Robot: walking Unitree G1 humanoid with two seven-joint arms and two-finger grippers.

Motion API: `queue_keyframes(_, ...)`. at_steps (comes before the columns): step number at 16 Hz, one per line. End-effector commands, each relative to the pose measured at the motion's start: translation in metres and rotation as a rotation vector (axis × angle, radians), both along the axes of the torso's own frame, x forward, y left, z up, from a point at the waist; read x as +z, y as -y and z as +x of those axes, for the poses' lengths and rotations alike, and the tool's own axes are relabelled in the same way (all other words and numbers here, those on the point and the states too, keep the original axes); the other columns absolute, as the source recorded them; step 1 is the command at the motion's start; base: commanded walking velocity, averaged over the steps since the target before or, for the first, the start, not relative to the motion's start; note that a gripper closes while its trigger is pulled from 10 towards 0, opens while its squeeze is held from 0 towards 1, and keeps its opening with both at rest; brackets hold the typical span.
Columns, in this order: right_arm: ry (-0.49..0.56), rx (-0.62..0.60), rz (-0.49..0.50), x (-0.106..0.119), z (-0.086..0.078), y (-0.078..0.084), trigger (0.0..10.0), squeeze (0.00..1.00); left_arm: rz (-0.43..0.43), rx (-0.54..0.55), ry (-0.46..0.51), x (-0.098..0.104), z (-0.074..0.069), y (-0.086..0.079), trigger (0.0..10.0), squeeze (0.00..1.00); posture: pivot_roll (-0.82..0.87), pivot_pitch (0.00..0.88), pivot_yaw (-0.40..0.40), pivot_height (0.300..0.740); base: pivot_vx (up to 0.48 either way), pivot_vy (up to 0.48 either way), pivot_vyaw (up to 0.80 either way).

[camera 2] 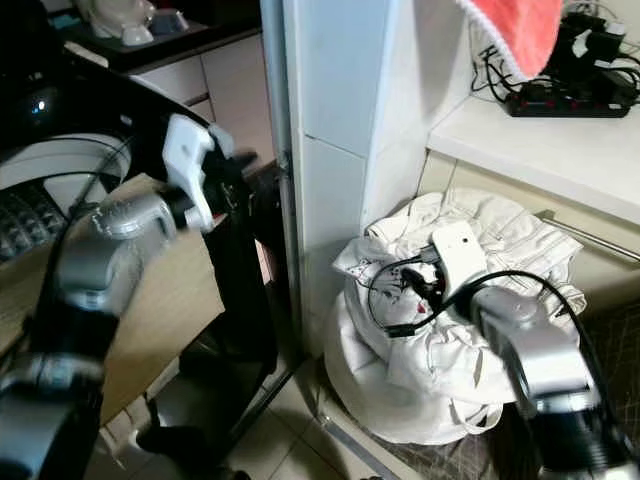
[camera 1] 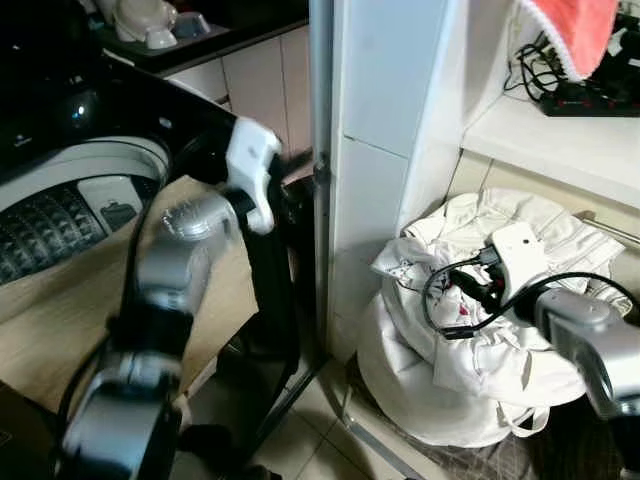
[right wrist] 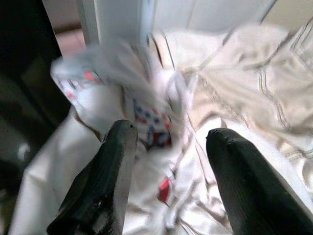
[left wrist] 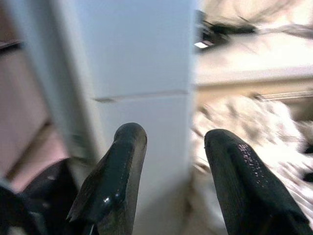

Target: Clothes washing

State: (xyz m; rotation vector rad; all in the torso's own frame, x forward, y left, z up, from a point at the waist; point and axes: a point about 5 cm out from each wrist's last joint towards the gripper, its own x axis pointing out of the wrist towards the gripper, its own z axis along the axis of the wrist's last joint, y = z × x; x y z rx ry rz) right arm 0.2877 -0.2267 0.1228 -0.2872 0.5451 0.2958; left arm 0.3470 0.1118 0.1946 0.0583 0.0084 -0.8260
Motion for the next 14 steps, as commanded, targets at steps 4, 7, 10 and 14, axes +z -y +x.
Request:
queue_keyframes(4,-0.103,-0.047,-0.094,-0.019,0.017,0.019,10.0,1.00,0.053,-0.188,-0.077,-0.018,-0.035,0.018,10.0,0.00,-0.09,0.000,0.076,0.740,0.000,0.000,0.00)
queue_keyframes(7,-0.243,-0.098,-0.071,-0.046,0.015,0.024,10.0,0.00,0.144,-0.346,-0.135,-0.033,-0.062,0.026,10.0,0.00,-0.09,0.000,0.075,0.740,0.000,0.000,0.00)
queue_keyframes(10,-0.316,-0.113,-0.065,-0.064,0.012,0.027,10.0,0.00,0.165,-0.344,-0.149,-0.035,-0.068,0.028,10.0,0.00,-0.07,0.000,0.071,0.740,0.000,0.000,0.00)
queue_keyframes(14,-0.320,-0.128,-0.060,-0.068,0.014,0.030,0.0,0.00,0.175,-0.341,-0.152,-0.033,-0.069,0.028,10.0,0.00,-0.07,0.000,0.068,0.740,0.000,0.000,0.00)
